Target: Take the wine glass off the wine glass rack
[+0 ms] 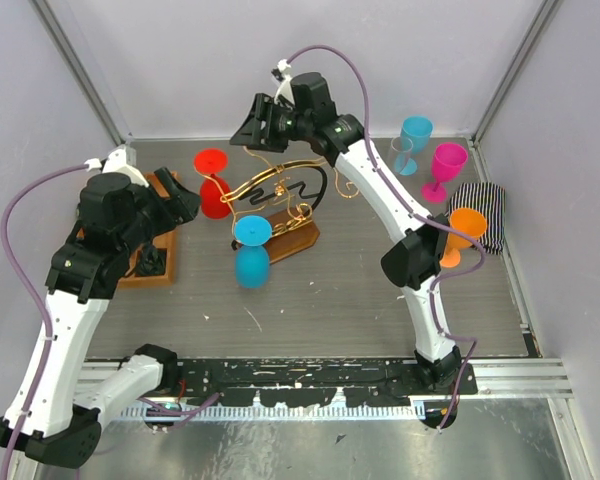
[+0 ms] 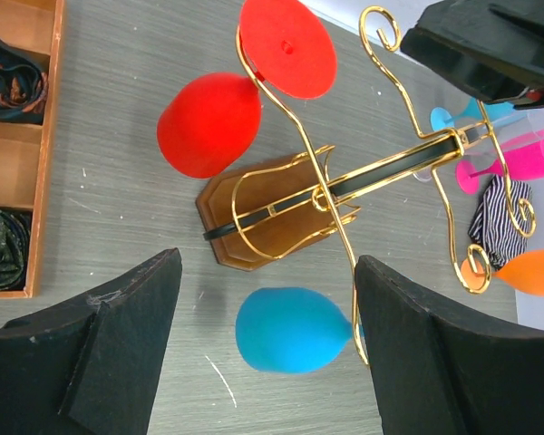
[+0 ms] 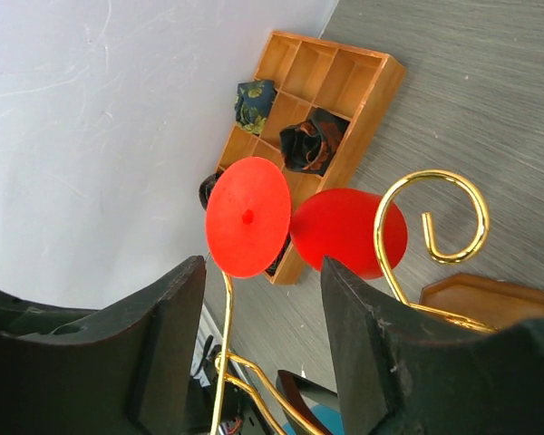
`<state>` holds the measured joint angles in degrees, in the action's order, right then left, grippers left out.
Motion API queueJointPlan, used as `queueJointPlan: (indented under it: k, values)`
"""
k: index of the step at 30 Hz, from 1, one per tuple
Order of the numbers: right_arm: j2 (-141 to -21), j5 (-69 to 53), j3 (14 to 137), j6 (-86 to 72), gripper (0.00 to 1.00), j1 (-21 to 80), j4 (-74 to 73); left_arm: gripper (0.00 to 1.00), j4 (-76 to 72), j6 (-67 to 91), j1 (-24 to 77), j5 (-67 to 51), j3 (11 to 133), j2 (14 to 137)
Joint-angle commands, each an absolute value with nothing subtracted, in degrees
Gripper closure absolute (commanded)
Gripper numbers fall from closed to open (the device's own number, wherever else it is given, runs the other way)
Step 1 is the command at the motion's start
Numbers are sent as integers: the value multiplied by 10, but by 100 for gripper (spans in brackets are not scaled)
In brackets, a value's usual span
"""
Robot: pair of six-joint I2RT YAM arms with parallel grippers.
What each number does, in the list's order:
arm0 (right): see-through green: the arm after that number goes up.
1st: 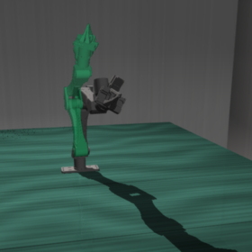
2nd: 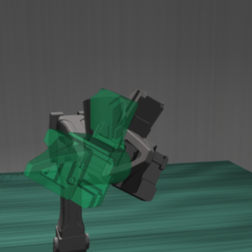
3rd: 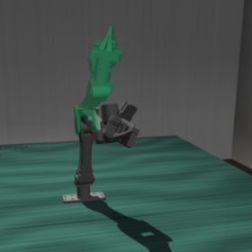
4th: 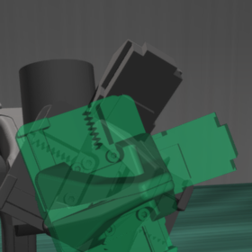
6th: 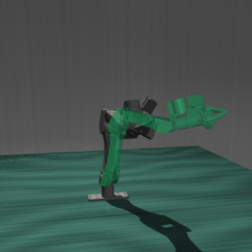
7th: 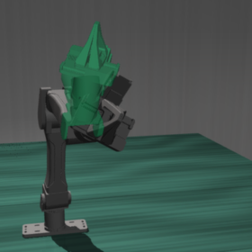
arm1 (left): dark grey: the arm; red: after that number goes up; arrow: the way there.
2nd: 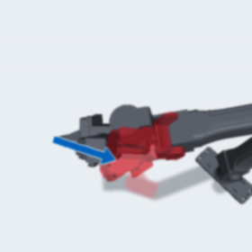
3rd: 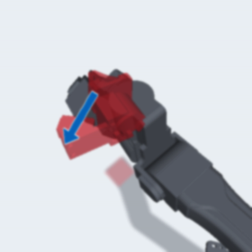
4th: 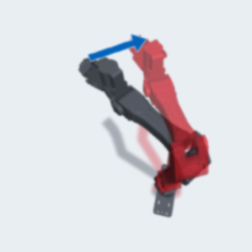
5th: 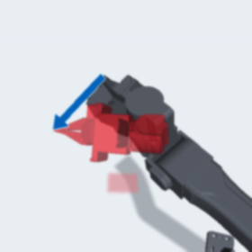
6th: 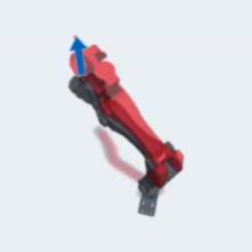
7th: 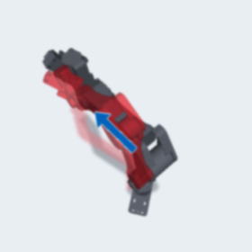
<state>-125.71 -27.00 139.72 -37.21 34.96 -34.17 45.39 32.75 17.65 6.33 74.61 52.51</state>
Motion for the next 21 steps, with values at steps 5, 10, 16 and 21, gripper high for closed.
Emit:
queueJointPlan:
  k: [5, 10, 16, 21]
  values:
    - [-1257, -289, 1449, -377, 41, 376, -314, 16, 460, 325, 173, 86, 739, 527]
    - [-1276, -290, 1457, -385, 41, 382, -306, 16, 465, 318, 170, 91, 748, 529]
    - [-1284, -268, 1455, -373, 41, 382, -314, 16, 467, 313, 167, 91, 747, 523]
    - [-1294, -257, 1457, -367, 41, 382, -323, 16, 467, 310, 166, 90, 748, 520]
